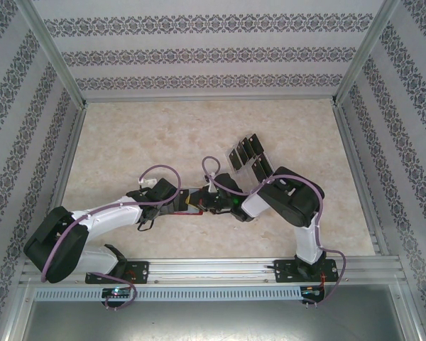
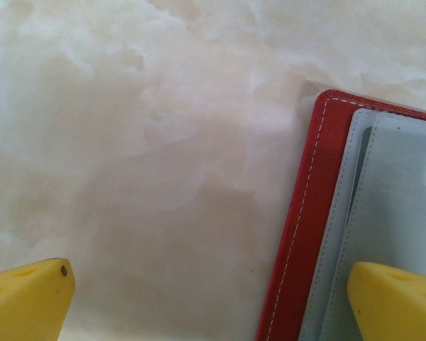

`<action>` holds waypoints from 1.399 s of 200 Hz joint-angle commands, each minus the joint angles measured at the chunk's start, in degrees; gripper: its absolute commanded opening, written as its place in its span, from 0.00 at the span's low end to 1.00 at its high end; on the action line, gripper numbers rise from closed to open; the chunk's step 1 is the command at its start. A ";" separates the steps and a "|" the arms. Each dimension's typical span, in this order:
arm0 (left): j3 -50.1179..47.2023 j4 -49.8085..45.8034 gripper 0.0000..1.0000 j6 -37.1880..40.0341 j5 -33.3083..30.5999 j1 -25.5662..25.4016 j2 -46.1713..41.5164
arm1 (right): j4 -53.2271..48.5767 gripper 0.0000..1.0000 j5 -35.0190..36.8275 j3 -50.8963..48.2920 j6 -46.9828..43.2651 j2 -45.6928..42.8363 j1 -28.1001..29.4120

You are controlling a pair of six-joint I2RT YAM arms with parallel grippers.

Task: Put the credit cards into the card holder

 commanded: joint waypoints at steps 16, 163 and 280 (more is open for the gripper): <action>-1.80 -3.94 0.99 0.01 -0.42 -0.30 -0.19 | -5.15 0.00 -0.42 1.86 -0.06 1.72 1.36; 1.50 -7.20 1.00 3.07 -0.30 -0.27 -7.31 | -59.17 0.48 14.67 12.42 -27.23 -23.69 -0.78; 12.14 -0.49 1.00 8.89 8.36 -3.46 4.20 | -65.51 0.49 23.73 17.34 -33.21 -15.99 -0.57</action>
